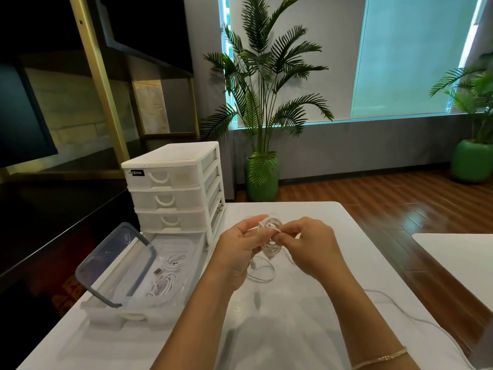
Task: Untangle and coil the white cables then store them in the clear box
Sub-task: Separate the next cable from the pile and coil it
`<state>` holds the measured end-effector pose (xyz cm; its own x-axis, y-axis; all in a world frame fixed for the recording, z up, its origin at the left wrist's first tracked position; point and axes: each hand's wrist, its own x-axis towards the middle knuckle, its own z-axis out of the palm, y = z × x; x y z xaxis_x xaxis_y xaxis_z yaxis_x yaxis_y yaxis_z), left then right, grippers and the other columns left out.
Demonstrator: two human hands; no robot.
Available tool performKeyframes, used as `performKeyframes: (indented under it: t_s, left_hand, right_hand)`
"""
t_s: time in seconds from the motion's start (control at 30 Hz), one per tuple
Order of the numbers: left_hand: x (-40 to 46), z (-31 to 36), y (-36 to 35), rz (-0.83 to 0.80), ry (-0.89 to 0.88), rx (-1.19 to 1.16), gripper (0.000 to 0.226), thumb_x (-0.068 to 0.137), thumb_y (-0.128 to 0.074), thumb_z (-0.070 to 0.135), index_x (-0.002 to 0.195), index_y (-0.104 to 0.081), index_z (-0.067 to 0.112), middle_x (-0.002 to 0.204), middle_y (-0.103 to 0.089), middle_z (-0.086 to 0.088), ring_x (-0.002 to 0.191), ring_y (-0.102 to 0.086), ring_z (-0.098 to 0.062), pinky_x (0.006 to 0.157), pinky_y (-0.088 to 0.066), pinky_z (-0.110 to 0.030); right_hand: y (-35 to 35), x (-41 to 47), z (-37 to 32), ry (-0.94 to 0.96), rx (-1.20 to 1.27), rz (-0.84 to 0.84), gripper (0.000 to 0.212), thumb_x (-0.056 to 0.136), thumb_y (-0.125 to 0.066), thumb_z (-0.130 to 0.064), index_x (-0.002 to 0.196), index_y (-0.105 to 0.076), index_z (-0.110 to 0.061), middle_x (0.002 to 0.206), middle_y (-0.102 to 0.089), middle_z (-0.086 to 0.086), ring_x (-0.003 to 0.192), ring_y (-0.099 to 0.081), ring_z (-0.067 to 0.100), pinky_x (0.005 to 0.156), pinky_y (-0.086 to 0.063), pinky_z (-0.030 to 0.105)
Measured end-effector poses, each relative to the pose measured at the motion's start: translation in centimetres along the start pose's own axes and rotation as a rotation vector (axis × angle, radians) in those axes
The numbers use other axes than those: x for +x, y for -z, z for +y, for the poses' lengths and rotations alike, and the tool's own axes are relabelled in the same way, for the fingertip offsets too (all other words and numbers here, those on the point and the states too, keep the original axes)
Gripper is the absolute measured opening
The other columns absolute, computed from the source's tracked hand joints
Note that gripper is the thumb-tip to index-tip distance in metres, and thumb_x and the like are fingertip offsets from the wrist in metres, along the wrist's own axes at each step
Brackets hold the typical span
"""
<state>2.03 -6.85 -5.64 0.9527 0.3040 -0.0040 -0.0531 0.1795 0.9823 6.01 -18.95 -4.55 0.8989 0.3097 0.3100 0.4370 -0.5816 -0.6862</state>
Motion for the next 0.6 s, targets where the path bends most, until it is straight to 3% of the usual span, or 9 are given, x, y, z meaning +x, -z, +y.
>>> performKeyframes:
  t_s: [0.07,0.13,0.23,0.33,0.47,0.53,0.6]
  left_hand:
    - [-0.2,0.4,0.2,0.0,-0.026,0.107,0.022,0.081,-0.065,0.008,0.095,-0.067,0.025,0.105,-0.071,-0.006,0.102,-0.064,-0.025,0.097,-0.048,-0.04]
    - [-0.4,0.5,0.3,0.0,-0.066,0.208,0.026,0.082,-0.065,0.007,0.096,-0.066,0.029,0.113,-0.069,-0.006,0.108,-0.062,-0.024,0.097,-0.047,-0.035]
    - [-0.4,0.3,0.3,0.021,-0.154,0.398,0.032,0.084,-0.065,0.005,0.109,-0.068,0.025,0.119,-0.066,-0.003,0.111,-0.06,-0.02,0.095,-0.047,-0.03]
    - [-0.3,-0.1,0.1,0.078,-0.226,0.542,0.03,0.085,-0.064,0.008,0.111,-0.069,0.023,0.115,-0.067,0.002,0.105,-0.061,-0.017,0.092,-0.051,-0.028]
    - [-0.3,-0.6,-0.2,0.096,-0.322,0.713,0.027,0.089,-0.061,0.012,0.11,-0.068,0.026,0.105,-0.069,0.004,0.096,-0.062,-0.014,0.085,-0.053,-0.023]
    - [-0.3,-0.8,-0.4,0.141,-0.408,0.818,0.027,0.091,-0.056,0.011,0.11,-0.068,0.026,0.1,-0.067,0.004,0.088,-0.06,-0.009,0.076,-0.05,-0.012]
    - [-0.2,-0.9,-0.4,0.179,-0.488,0.909,0.028,0.092,-0.054,0.01,0.111,-0.068,0.025,0.093,-0.061,0.002,0.085,-0.055,-0.008,0.074,-0.047,-0.01]
  right_hand:
    - [0.6,0.1,0.1,-0.078,0.177,-0.064,0.017,0.087,-0.061,-0.03,0.085,-0.071,-0.016,0.083,-0.064,-0.005,0.071,-0.052,0.008,0.063,-0.043,0.019]
    - [1.4,0.0,0.0,-0.2,0.408,-0.135,0.024,0.09,-0.056,-0.029,0.074,-0.066,-0.014,0.077,-0.063,-0.001,0.072,-0.052,0.012,0.063,-0.042,0.024]
    - [1.7,-0.2,-0.1,-0.257,0.478,-0.218,0.033,0.095,-0.048,-0.028,0.071,-0.064,-0.012,0.066,-0.063,-0.002,0.068,-0.051,0.013,0.064,-0.04,0.026]
    - [1.6,-0.3,-0.4,-0.28,0.51,-0.187,0.035,0.093,-0.051,-0.028,0.065,-0.063,-0.01,0.052,-0.059,-0.003,0.06,-0.049,0.012,0.061,-0.039,0.024]
    - [1.5,-0.3,-0.5,-0.312,0.488,-0.107,0.032,0.086,-0.062,-0.031,0.062,-0.064,-0.01,0.065,-0.061,0.008,0.062,-0.051,0.015,0.062,-0.042,0.026]
    - [1.5,-0.3,-0.6,-0.312,0.483,-0.111,0.029,0.084,-0.065,-0.031,0.063,-0.066,-0.011,0.072,-0.063,0.008,0.063,-0.051,0.014,0.06,-0.043,0.025]
    - [1.7,-0.5,-0.8,-0.297,0.45,-0.154,0.024,0.083,-0.066,-0.029,0.067,-0.068,-0.011,0.069,-0.061,0.004,0.063,-0.051,0.013,0.057,-0.041,0.022]
